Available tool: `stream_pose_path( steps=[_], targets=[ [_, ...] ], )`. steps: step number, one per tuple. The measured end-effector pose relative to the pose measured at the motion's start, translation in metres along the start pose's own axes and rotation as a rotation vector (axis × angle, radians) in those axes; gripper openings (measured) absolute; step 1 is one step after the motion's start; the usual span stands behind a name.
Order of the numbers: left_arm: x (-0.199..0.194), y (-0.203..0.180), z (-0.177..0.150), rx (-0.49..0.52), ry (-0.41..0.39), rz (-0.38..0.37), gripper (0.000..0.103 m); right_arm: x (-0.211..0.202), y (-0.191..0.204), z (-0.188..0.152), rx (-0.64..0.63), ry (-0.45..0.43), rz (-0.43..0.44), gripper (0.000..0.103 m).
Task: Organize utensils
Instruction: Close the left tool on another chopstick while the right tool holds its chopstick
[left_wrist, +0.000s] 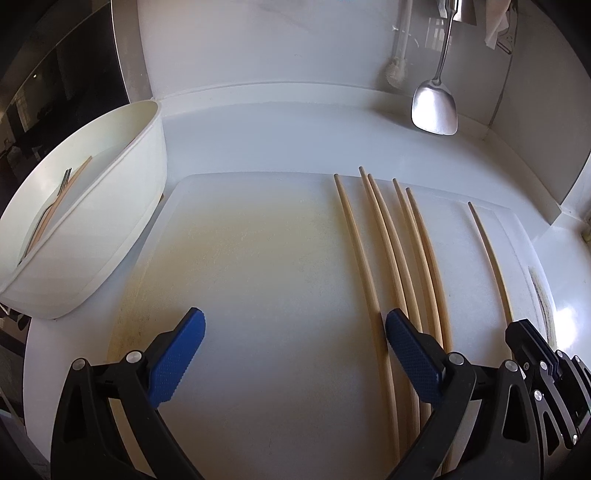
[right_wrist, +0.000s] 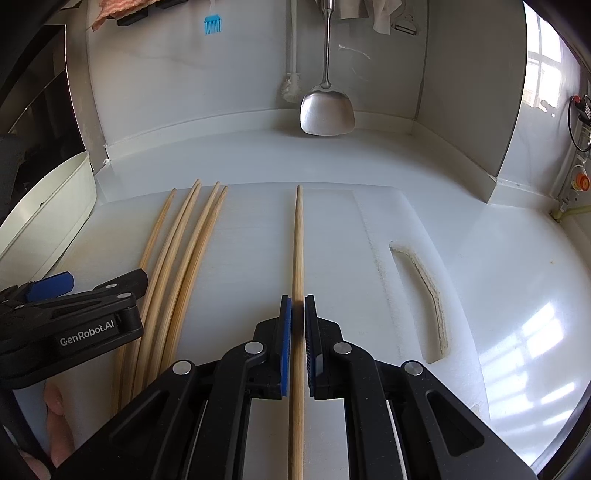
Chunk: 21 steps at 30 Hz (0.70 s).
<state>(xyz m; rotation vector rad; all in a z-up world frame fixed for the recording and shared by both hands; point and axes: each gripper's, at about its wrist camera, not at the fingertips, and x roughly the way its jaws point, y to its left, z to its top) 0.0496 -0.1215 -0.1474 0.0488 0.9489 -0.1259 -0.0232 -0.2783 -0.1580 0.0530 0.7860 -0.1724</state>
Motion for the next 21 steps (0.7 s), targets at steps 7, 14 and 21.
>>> stream_pose_path(
  steps=[7,14,21],
  targets=[
    [0.004,0.000,0.004,0.000,-0.002,-0.001,0.097,0.003,0.001,0.002,-0.002,0.006,0.002,0.007],
    [0.004,-0.002,0.009,0.008,-0.010,-0.009,0.082,0.010,0.002,0.008,0.002,0.011,-0.002,0.014],
    [-0.002,-0.007,0.008,0.031,-0.034,-0.030,0.053,0.014,0.001,0.013,-0.002,0.010,0.017,0.014]
  ],
)
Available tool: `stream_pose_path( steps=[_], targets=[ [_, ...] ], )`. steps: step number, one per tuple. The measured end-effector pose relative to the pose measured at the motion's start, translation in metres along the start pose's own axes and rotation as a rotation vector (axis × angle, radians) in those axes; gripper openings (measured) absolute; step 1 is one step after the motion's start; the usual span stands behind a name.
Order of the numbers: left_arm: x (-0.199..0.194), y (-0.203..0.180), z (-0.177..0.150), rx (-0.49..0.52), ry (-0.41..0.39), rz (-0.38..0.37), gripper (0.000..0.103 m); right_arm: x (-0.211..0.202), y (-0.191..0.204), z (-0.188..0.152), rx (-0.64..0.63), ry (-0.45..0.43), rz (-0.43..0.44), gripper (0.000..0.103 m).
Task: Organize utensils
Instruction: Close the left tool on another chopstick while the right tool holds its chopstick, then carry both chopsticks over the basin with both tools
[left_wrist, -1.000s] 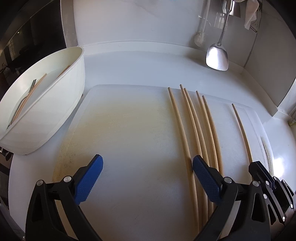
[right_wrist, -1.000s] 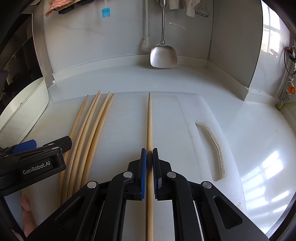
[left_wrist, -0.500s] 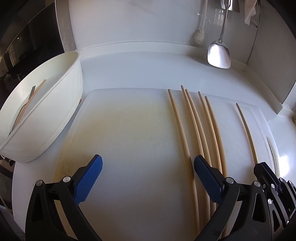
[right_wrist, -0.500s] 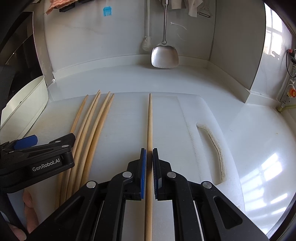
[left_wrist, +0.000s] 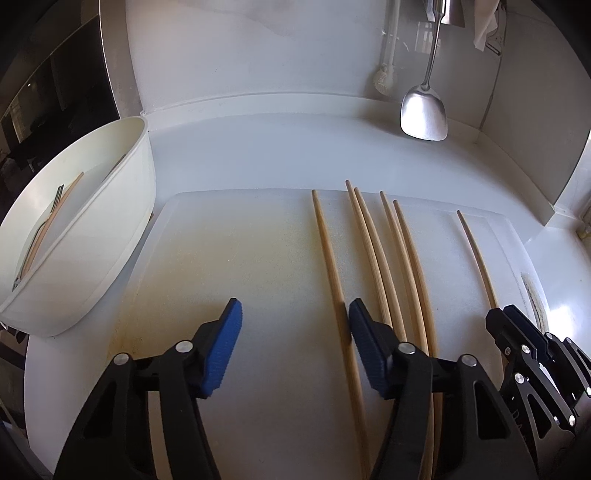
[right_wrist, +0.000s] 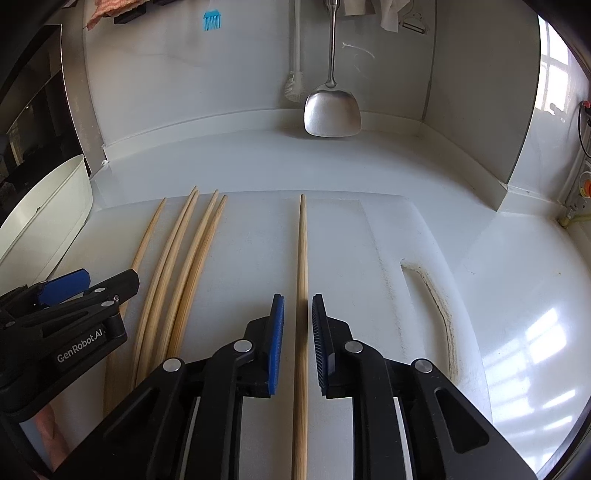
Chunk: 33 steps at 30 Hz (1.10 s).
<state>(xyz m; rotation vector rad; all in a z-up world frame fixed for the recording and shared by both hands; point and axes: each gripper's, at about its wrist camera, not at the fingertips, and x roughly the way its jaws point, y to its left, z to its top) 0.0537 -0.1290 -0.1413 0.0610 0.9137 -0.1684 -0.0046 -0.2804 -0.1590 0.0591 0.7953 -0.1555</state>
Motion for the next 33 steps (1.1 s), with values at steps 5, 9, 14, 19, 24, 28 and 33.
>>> stream_pose_path(
  steps=[5,9,14,19,24,28,33],
  targets=[
    [-0.006,-0.005,-0.003,0.014,-0.008,-0.039,0.011,-0.002,-0.003,-0.002,0.020,-0.003,0.025,0.006],
    [-0.007,-0.004,-0.004,0.007,-0.006,-0.057,0.008,-0.005,-0.007,-0.005,0.044,-0.008,0.055,0.006],
    [-0.013,0.002,-0.007,-0.021,0.014,-0.079,0.007,-0.011,-0.013,-0.008,0.065,-0.013,0.067,0.006],
    [-0.027,0.005,-0.007,-0.031,0.013,-0.088,0.007,-0.021,-0.012,-0.006,0.054,-0.019,0.078,0.006],
    [-0.048,0.011,-0.001,-0.047,0.014,-0.097,0.007,-0.039,-0.010,0.001,0.047,-0.022,0.101,0.006],
    [-0.070,0.018,0.006,-0.068,0.014,-0.085,0.007,-0.059,-0.006,0.011,0.028,-0.032,0.123,0.006],
    [-0.103,0.031,0.014,-0.087,0.005,-0.044,0.007,-0.087,0.002,0.028,0.007,-0.052,0.175,0.006]
  ],
)
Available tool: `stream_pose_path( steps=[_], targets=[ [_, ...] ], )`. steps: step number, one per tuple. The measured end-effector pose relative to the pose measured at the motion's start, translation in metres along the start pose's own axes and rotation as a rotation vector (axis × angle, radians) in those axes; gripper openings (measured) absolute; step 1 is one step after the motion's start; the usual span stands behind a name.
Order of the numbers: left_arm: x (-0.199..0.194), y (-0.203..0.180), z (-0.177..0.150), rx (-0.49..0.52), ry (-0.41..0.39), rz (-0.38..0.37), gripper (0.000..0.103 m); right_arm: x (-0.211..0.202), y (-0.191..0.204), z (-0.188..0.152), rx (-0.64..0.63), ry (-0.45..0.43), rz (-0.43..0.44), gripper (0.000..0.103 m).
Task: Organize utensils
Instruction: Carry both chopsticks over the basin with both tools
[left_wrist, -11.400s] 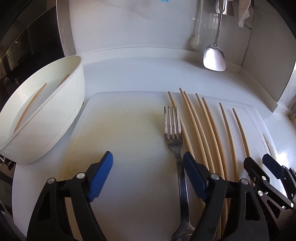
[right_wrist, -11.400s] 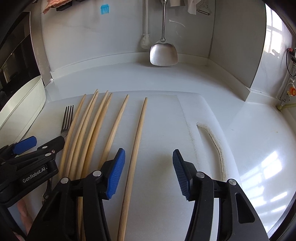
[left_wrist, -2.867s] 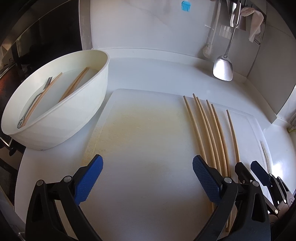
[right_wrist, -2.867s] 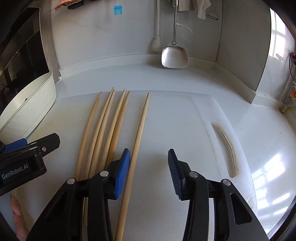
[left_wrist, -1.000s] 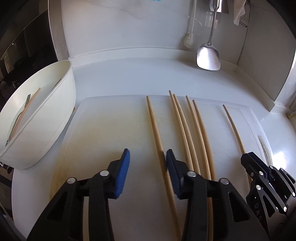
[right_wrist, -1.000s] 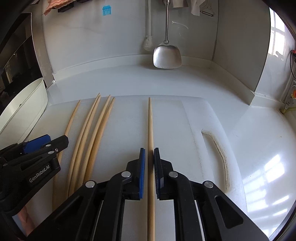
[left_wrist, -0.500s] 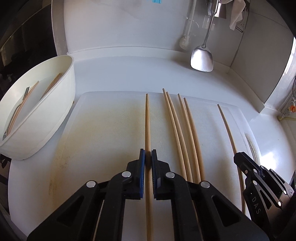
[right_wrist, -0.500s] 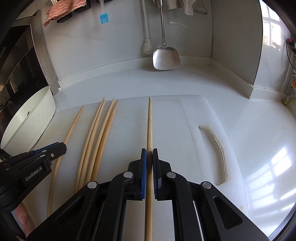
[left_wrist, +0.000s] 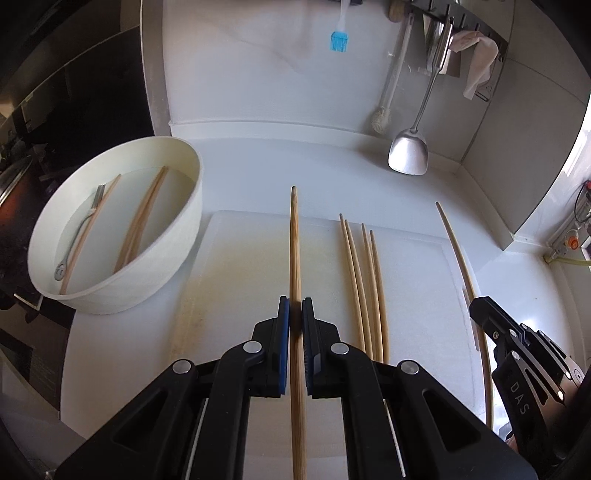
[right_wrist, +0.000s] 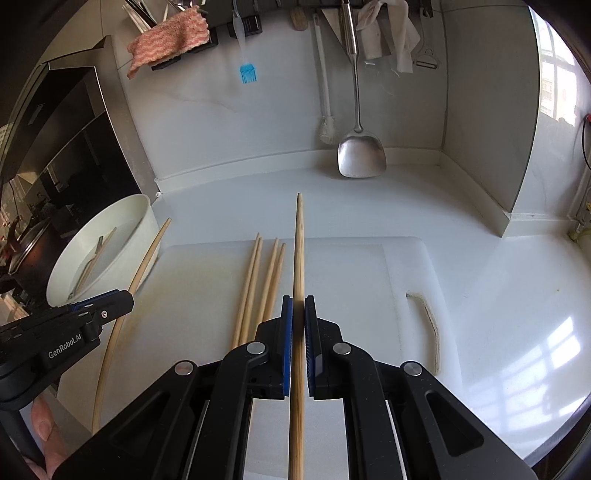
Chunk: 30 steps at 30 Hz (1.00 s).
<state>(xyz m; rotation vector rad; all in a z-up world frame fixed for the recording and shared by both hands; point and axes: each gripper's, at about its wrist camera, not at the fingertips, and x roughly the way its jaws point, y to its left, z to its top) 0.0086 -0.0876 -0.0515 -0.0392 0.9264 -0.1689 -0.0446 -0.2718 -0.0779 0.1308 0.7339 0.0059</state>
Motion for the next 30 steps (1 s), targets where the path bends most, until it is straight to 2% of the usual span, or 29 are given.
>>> stream_pose_path(
  steps=[7,14,21,25,30],
  targets=[
    [-0.049,0.053,0.014,-0.098,-0.040,0.067,0.007,-0.025,0.048,0.030,-0.095,-0.016,0.085,0.006],
    [-0.071,0.133,0.042,-0.158,-0.077,0.123,0.007,-0.018,0.126,0.059,-0.146,-0.018,0.175,0.006],
    [-0.051,0.227,0.079,-0.130,-0.070,0.119,0.007,0.025,0.215,0.081,-0.139,0.002,0.174,0.006],
    [-0.025,0.262,0.095,-0.093,-0.031,0.100,0.007,0.054,0.254,0.088,-0.110,0.026,0.159,0.006],
    [0.010,0.284,0.105,-0.055,0.024,0.072,0.007,0.089,0.283,0.090,-0.087,0.080,0.143,0.006]
  ],
)
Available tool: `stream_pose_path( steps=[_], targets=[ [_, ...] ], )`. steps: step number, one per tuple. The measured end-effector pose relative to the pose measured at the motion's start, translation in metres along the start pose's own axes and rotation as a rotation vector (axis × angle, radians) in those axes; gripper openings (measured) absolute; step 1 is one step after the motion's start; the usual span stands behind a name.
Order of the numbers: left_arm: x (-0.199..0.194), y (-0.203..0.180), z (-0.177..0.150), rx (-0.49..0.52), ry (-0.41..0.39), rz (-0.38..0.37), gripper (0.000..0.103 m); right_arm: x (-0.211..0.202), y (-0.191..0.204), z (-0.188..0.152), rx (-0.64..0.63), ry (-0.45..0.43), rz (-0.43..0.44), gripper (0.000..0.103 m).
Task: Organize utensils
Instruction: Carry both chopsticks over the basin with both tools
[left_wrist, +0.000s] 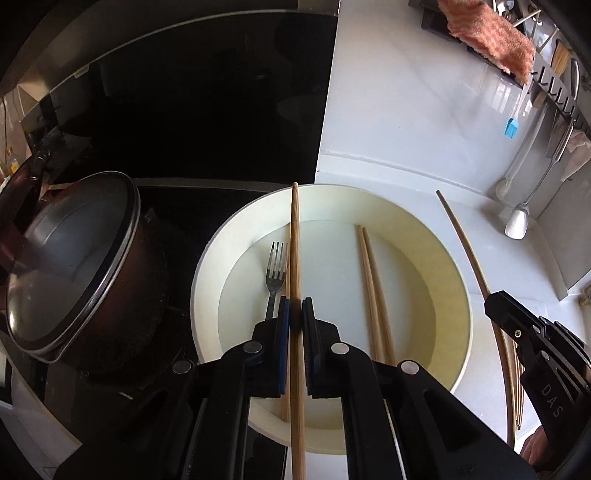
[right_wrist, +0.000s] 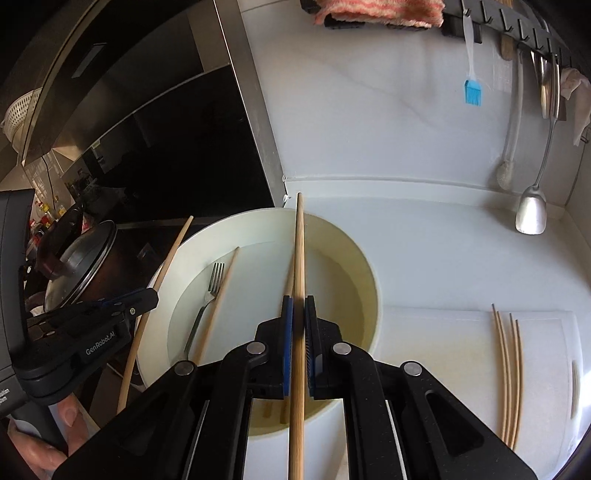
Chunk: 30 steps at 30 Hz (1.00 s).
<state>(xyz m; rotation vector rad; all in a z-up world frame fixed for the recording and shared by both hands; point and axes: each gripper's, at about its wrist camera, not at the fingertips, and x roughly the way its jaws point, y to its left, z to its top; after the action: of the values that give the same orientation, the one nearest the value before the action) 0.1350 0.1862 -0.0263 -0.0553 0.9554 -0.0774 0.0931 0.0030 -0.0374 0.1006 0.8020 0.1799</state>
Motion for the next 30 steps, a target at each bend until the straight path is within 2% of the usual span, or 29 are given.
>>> stream_pose_path(
  steps=[15,30],
  targets=[
    [0.075,0.000,0.009,-0.002,0.135,-0.054,0.007,0.091,-0.001,0.013,0.038,0.176,0.026,0.006],
    [0.112,-0.011,0.014,-0.013,0.226,-0.078,0.008,0.136,-0.016,0.012,0.094,0.300,0.042,0.006]
  ],
)
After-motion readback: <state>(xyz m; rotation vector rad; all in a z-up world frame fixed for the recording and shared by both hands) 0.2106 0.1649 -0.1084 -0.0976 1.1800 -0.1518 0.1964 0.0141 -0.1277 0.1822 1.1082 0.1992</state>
